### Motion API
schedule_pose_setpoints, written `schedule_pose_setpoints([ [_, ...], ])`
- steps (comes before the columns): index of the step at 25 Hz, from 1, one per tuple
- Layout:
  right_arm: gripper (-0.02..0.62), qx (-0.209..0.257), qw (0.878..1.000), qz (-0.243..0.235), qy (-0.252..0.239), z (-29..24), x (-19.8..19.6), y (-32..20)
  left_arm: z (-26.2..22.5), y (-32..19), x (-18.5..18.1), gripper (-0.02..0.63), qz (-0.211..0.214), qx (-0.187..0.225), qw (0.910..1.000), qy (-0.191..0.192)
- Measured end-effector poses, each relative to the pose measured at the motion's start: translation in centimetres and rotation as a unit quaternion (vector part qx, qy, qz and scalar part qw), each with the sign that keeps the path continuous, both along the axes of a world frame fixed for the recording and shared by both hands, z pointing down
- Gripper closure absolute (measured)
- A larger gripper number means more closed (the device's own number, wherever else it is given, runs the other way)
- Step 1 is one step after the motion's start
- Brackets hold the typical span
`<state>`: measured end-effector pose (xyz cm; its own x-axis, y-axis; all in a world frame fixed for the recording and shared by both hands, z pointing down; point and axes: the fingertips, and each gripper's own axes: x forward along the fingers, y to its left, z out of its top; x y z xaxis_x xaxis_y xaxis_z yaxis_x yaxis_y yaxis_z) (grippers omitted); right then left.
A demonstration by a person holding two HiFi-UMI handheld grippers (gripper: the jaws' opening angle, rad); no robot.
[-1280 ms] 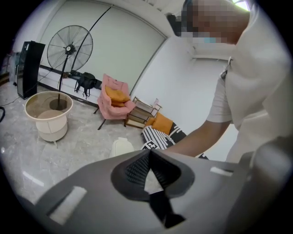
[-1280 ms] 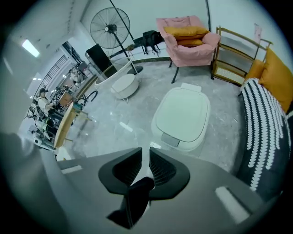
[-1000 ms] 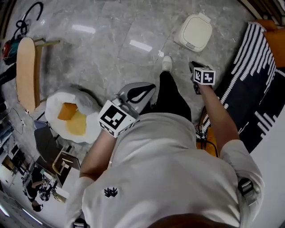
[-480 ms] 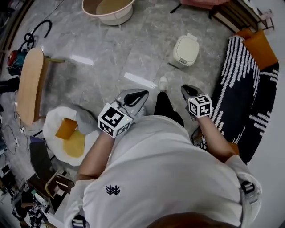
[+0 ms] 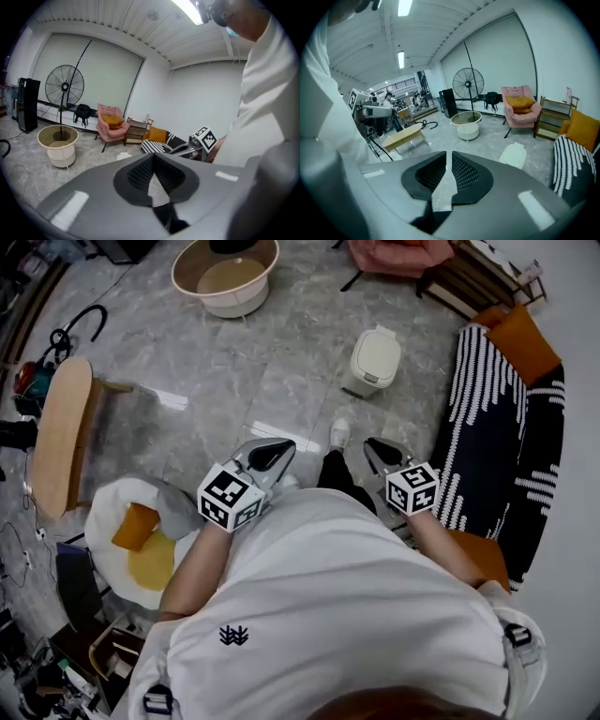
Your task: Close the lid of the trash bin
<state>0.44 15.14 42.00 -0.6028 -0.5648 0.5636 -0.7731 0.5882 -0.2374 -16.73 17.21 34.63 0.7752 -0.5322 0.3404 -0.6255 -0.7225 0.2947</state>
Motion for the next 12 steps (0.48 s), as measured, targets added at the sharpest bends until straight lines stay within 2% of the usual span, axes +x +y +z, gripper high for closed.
schedule_pose_setpoints([
  [6,0.557,0.023,1.000,0.006,-0.011,-2.2,-0.1,1.8,-0.5,1.1,0.5,0.549,0.008,0.005,1.0000,0.002],
  [12,0.561,0.031,0.999,0.014,-0.018,-2.7,0.4,3.6,-0.7,2.1,1.0,0.549,0.003,-0.008,0.9995,0.031],
])
